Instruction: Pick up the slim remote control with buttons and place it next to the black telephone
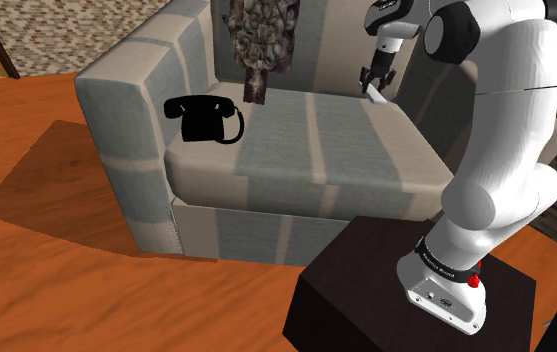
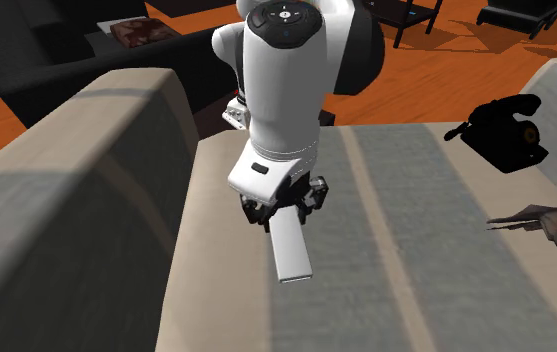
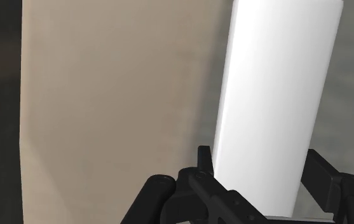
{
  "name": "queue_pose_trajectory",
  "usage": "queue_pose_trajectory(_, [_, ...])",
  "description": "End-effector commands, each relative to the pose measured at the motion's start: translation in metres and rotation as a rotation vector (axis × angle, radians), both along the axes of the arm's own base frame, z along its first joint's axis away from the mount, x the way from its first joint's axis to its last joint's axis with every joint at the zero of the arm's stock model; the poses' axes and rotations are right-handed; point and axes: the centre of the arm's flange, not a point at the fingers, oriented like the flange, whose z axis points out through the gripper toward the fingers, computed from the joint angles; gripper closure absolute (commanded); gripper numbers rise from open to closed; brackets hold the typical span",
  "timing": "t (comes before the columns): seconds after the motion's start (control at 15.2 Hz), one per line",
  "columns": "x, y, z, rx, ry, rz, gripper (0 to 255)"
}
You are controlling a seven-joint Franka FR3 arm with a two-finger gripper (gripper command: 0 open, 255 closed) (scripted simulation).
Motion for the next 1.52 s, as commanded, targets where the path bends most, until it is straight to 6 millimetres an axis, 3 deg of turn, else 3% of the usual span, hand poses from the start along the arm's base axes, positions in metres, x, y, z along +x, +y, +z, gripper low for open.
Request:
queue_pose_trajectory(0.0, [0.0,0.0,0.011,0.0,0.0,0.0,255])
queue_pose_trajectory(1.45, [0.0,0.0,0.125,0.0,0.0,0.0,255])
